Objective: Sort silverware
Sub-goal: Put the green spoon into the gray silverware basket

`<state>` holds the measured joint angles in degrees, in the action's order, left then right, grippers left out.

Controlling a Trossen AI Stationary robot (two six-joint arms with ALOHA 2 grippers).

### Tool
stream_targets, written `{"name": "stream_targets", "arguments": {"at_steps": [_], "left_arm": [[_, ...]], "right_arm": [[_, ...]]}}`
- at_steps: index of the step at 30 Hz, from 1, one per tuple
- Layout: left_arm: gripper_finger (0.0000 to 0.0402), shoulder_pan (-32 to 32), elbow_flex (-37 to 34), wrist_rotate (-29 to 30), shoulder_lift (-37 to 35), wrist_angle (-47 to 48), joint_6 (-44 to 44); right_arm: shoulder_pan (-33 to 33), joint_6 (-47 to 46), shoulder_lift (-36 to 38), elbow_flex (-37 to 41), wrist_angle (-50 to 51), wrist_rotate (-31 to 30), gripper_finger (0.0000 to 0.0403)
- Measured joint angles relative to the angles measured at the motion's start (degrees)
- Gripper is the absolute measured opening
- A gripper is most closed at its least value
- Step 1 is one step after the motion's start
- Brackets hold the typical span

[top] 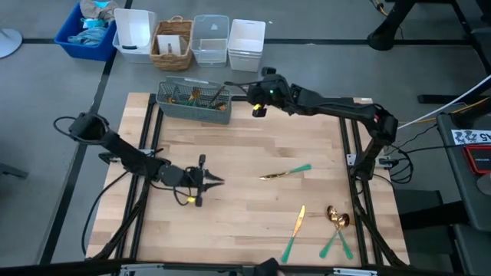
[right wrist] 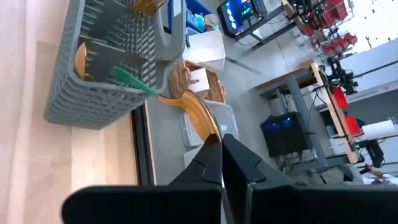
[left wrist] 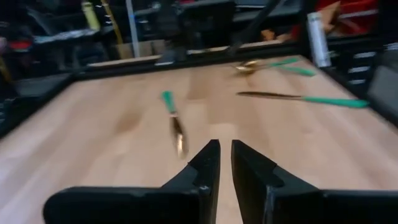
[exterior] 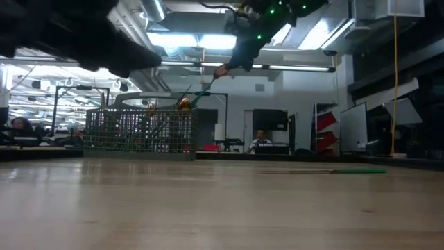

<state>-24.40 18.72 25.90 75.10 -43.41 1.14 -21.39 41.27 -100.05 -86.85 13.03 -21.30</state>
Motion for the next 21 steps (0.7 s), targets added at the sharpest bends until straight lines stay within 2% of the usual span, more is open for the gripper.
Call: {"name": "stream_targets", "arguments": {"at_steps": [4, 9, 13, 16, 21], "left_arm": [[0.0033, 4.0, -3.9, 0.0, -3.5, -3.1, 0.9], [0.0033, 6.7, -11.8, -0.9, -15.4, -6.5, 3.8], [0.0033, 8.1, -18.1, -3.4, -25.3, -6.7, 1.7], [0.0033, 8.5, -18.2, -6.1, -30.4, -0.1, -0.3], [0.0033, 8.5, -18.1, -7.6, -32.6, 0.9, 0.7]], "right_arm": [[0.0, 1.5, -1.3, 0.0, -1.4, -0.1, 0.0002], [0.0, 3.8, -1.3, 0.0, -3.6, 0.1, 0.0002], [0.0, 3.9, -1.5, 0.0, -3.8, 3.0, 0.0002], [0.0, 4.2, -3.0, 0.0, -5.0, 3.9, 0.0001], [0.0, 7.6, -6.8, 0.0, -9.6, 5.8, 0.0002]]}}
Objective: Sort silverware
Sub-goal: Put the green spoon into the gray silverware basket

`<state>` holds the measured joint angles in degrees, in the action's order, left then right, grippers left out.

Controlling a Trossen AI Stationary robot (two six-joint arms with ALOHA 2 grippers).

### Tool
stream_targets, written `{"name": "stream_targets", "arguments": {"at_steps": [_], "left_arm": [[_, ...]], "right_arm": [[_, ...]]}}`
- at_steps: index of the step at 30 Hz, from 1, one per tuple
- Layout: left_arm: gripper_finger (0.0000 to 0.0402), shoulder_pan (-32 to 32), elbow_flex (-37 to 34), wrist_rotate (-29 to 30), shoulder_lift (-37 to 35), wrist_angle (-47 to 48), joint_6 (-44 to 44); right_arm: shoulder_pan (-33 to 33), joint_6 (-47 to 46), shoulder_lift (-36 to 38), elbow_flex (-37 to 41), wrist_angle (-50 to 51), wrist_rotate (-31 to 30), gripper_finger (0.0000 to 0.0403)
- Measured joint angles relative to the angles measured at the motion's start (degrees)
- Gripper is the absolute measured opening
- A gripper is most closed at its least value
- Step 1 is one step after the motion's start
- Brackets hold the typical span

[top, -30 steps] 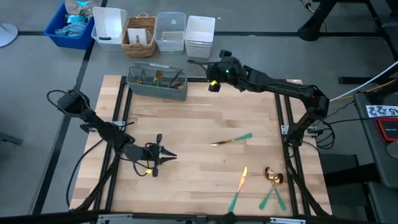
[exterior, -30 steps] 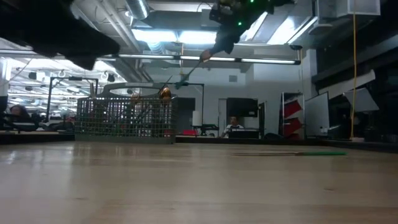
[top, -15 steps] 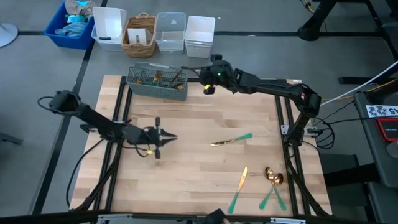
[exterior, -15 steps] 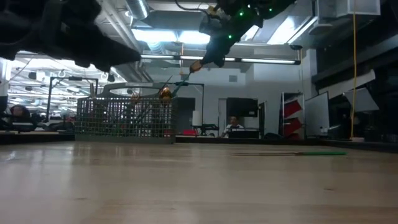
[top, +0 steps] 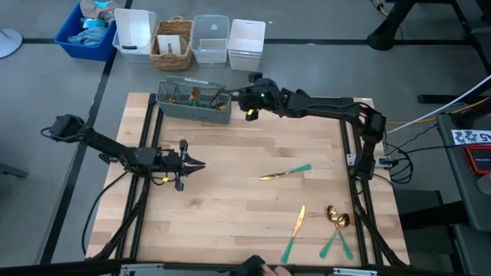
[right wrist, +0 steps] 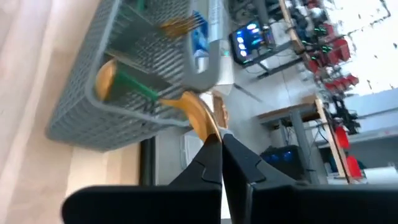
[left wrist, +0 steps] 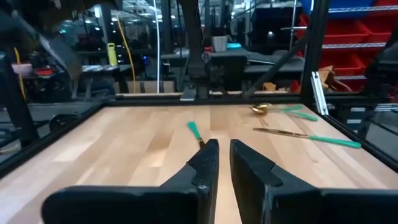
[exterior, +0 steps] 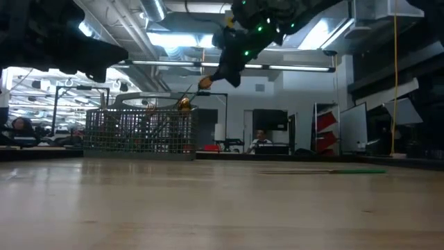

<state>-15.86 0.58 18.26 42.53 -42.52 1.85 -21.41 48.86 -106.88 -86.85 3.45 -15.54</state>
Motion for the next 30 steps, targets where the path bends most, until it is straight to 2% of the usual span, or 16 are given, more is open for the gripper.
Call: {"name": "stream_targets", "arguments": {"at_steps": [6, 13, 19, 22, 27, 30], "left_arm": [[0.0033, 0.0, 0.0, 0.0, 0.2, 0.4, 0.1], [0.0033, 0.0, 0.0, 0.0, 0.2, -0.1, 1.5], [0.0033, 0.0, 0.0, 0.0, 0.1, 0.0, 1.4], [0.0033, 0.0, 0.0, 0.0, 0.1, 0.0, 1.3], [0.0033, 0.0, 0.0, 0.0, 0.1, 0.0, 1.2], [0.0033, 0.0, 0.0, 0.0, 0.1, 0.0, 1.1]], "right_arm": [[0.0, 7.1, -3.3, 0.0, -0.8, 0.3, 0.0025], [0.0, 8.8, -4.7, 0.0, -0.9, 1.8, 0.0044], [0.0, 8.6, -4.7, -0.4, -0.6, 1.5, 0.0093], [0.8, 8.5, -4.7, -1.4, -0.7, -2.9, 0.0119], [4.9, 8.5, -4.1, -4.5, 5.5, -22.7, 0.0134], [7.8, 5.2, -1.7, -6.1, 17.5, -23.9, 0.0128]]}}
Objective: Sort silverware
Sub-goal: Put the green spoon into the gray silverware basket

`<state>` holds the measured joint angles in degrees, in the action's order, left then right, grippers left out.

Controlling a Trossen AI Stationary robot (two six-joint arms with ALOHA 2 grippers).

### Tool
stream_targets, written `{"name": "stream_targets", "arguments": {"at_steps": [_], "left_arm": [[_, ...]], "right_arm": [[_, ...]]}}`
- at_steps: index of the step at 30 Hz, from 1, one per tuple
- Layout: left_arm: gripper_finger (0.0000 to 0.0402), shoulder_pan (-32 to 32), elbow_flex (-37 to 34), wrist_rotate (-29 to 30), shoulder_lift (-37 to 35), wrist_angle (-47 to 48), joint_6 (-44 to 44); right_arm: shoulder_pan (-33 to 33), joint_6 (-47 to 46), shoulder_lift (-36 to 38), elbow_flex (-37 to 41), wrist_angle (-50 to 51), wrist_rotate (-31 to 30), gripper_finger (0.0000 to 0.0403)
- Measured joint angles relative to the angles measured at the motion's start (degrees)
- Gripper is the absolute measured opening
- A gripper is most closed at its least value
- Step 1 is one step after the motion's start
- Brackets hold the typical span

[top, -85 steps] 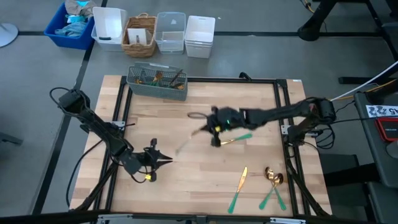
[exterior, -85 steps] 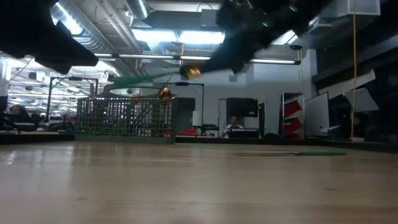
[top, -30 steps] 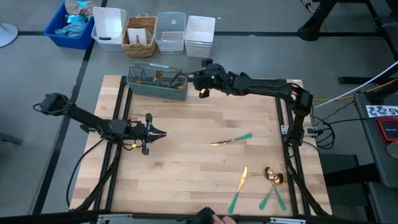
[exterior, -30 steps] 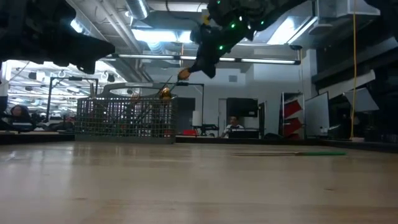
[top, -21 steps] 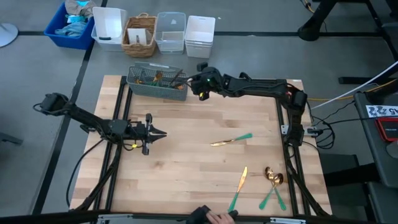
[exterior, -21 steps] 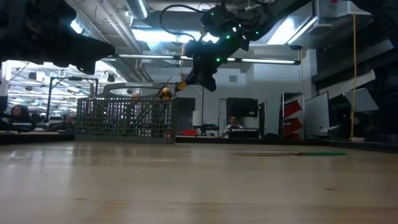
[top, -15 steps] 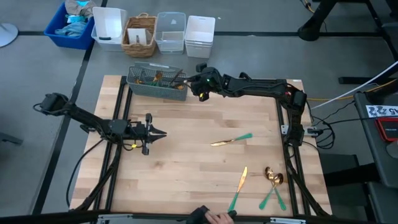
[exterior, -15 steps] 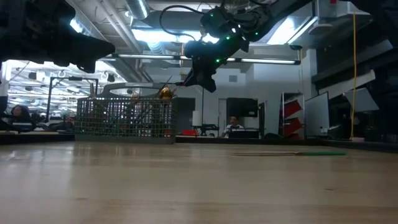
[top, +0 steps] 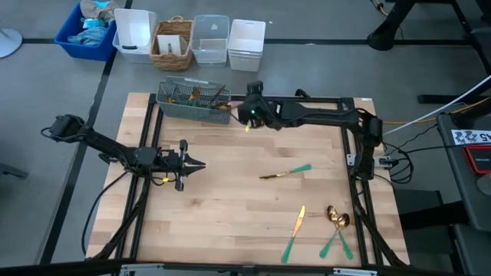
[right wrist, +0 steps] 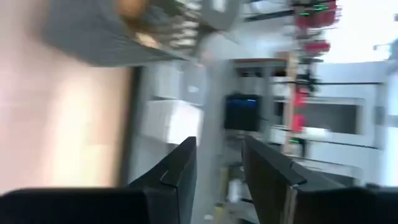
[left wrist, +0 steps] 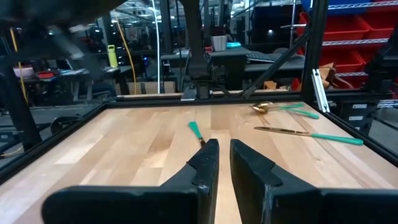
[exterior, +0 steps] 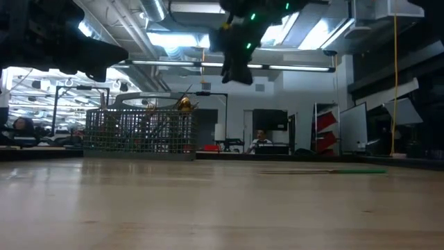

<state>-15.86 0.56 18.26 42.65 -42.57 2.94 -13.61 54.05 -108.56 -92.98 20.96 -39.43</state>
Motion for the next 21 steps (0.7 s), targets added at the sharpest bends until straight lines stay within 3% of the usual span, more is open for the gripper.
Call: {"name": "stream_targets", "arguments": {"at_steps": [5, 12, 14, 21], "left_arm": [[0.0033, 0.0, 0.0, 0.0, 0.0, 0.3, -1.1], [0.0033, 0.0, 0.0, 0.0, 0.0, 0.6, -2.2], [0.0033, 0.0, 0.0, 0.0, 0.0, 1.3, -4.0], [0.0033, 0.0, 0.0, 0.0, 0.2, 3.6, -12.4]], "right_arm": [[4.3, -18.9, 5.3, -1.7, 24.3, 8.7, 0.0112], [10.9, -55.8, 9.4, -0.8, 53.0, 39.8, 0.0104], [14.5, -61.1, 9.5, 1.2, 56.9, 41.5, 0.0104], [27.5, -70.2, 9.5, 13.7, 62.2, 38.6, 0.0104]]}}
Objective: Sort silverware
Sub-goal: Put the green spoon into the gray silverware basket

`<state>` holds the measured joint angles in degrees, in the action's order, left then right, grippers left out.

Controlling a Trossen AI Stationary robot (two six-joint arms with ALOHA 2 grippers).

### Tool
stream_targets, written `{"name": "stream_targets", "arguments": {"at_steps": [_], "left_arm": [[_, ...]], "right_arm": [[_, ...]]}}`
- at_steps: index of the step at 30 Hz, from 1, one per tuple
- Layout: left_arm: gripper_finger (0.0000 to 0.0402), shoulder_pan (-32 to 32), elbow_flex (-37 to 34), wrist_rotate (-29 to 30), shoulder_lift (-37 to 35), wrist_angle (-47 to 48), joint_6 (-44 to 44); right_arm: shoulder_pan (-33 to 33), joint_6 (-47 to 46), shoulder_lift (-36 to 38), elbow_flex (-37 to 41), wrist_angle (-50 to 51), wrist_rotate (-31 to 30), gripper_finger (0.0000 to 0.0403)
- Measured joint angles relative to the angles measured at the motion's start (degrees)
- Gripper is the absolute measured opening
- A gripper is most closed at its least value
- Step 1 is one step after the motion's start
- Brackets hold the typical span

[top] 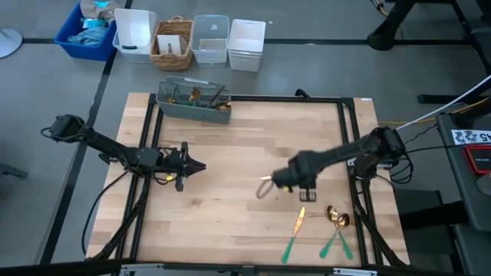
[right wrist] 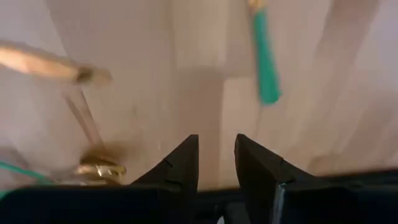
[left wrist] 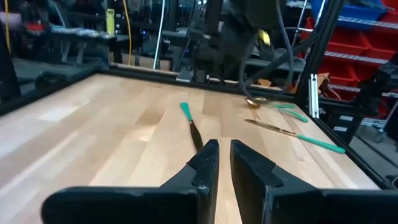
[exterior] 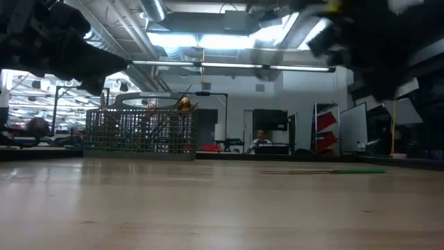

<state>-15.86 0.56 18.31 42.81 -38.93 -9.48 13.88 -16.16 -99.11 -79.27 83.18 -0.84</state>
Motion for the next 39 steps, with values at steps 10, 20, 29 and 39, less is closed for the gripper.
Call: {"name": "stream_targets", "arguments": {"at_steps": [10, 20, 29, 39], "left_arm": [[0.0033, 0.0, 0.0, 0.0, 0.0, 1.1, -2.4], [0.0033, 0.0, 0.0, 0.0, 0.0, 0.8, -2.8], [0.0033, -0.2, 0.0, -1.3, 0.0, 1.0, -11.6], [0.0033, -3.0, 0.0, -1.4, 0.0, 0.8, -8.2]], "right_arm": [[12.4, -6.4, 0.0, 13.2, -4.1, 8.3, 0.0104], [23.0, -18.7, 4.5, 18.6, -13.4, 15.0, 0.0104], [32.3, -57.2, 11.6, 19.1, -24.1, 14.1, 0.0104], [43.3, -97.0, 10.5, 19.0, -40.6, 0.6, 0.0104]]}}
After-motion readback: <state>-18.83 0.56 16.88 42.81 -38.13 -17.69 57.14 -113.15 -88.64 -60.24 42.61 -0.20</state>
